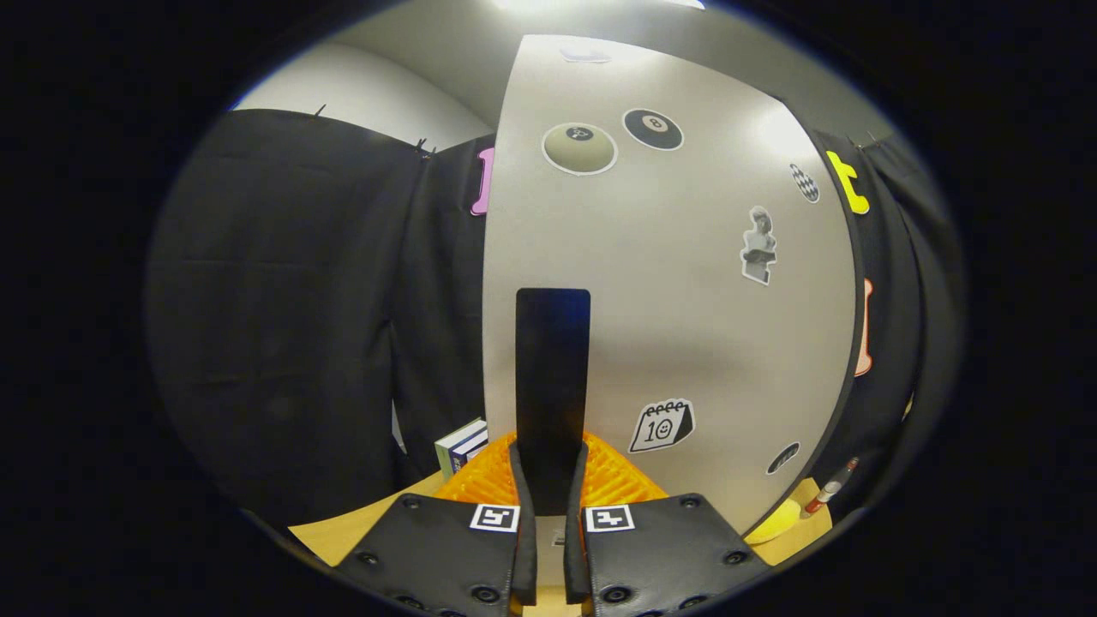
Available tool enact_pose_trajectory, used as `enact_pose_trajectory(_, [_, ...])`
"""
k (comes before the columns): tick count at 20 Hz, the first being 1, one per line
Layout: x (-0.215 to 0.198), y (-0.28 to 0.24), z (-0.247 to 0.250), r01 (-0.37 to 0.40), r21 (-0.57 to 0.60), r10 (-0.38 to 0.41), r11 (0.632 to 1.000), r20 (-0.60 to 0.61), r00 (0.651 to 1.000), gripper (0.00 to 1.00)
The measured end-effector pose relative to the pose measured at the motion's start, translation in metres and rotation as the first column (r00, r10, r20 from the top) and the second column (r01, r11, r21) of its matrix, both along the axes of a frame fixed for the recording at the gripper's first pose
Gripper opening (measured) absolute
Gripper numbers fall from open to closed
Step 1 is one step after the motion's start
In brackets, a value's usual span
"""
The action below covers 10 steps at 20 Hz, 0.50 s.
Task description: Open the shoe cabinet door, grab the shoes and put them into the shoe cabinet, then close the shoe cabinet door.
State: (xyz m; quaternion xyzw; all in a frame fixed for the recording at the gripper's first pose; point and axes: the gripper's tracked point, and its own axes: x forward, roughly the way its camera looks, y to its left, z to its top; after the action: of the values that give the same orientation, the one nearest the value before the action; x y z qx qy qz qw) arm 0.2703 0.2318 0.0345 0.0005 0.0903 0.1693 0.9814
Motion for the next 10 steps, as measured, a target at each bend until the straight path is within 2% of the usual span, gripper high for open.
enact_pose_trajectory(10, [-0.042, -0.04, 0.007, 0.004, -0.041, -0.004, 0.999, 0.006, 1.0, 0.14])
